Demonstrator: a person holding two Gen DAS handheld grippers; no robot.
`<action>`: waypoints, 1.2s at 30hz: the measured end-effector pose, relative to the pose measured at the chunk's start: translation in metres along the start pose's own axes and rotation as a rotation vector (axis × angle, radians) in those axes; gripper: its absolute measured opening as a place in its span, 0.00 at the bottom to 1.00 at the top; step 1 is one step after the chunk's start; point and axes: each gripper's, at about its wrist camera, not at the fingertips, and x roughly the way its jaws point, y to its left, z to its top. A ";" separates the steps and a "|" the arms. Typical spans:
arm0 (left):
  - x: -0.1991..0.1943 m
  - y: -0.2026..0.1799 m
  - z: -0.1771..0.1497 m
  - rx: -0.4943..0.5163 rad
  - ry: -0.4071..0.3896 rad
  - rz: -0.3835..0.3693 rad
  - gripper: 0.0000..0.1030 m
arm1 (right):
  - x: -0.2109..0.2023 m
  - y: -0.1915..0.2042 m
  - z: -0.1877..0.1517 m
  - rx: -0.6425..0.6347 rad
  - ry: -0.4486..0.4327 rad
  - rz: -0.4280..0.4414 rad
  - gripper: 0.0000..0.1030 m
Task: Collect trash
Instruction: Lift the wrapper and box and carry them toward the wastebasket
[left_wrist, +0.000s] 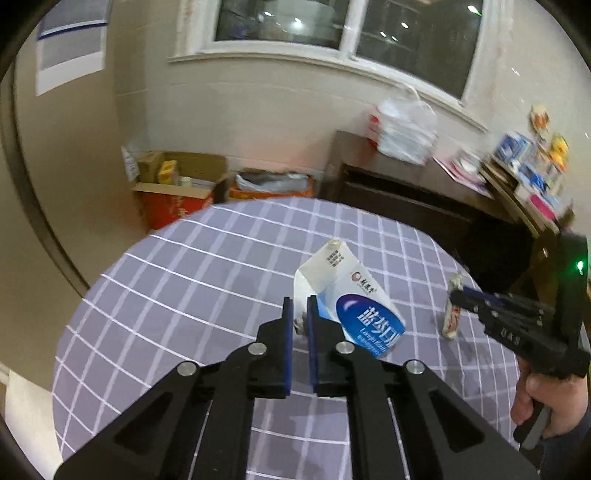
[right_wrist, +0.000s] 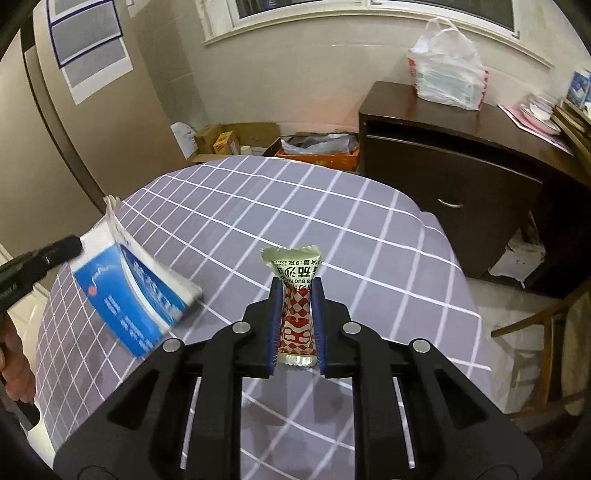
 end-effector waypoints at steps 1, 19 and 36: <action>0.006 -0.003 -0.002 0.003 0.018 0.002 0.15 | -0.001 -0.003 -0.002 0.005 0.001 -0.001 0.15; 0.046 0.002 -0.040 -0.141 0.164 -0.100 0.32 | -0.010 -0.029 -0.011 0.039 -0.005 0.016 0.15; 0.022 -0.085 0.001 0.041 0.028 -0.107 0.04 | -0.032 -0.064 -0.013 0.094 -0.045 0.034 0.14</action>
